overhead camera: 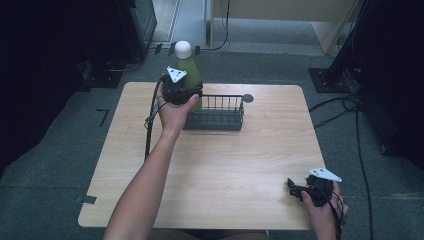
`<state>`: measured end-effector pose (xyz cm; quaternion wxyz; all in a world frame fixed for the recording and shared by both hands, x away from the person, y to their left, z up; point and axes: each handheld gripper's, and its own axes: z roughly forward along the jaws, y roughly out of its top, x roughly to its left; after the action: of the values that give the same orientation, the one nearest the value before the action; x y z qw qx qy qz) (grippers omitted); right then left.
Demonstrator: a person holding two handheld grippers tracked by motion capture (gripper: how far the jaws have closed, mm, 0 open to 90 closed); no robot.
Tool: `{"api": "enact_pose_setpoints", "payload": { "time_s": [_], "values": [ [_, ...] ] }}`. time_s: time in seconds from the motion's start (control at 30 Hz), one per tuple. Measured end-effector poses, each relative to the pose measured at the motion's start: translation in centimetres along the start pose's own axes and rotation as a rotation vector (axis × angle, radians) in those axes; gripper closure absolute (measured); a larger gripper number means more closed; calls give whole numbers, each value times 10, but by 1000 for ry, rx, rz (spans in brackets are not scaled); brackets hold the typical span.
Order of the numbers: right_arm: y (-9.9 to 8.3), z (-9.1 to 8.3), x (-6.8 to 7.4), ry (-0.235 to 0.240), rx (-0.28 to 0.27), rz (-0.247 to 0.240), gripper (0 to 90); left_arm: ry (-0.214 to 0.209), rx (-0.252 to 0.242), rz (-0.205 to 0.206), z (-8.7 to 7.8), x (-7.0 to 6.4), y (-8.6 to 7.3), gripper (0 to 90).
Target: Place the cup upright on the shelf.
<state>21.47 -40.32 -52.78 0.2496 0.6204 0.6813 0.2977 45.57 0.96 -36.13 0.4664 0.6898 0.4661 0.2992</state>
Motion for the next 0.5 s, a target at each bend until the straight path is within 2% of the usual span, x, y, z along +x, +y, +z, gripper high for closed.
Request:
{"api": "enact_pose_setpoints", "payload": {
  "time_s": [0.3,0.5],
  "values": [
    [0,0,0,0,0,1,4,-4,38,43,14,-1,-13,211],
    [0,0,0,0,0,1,4,2,60,48,21,-3,-23,211]
  ]
}}
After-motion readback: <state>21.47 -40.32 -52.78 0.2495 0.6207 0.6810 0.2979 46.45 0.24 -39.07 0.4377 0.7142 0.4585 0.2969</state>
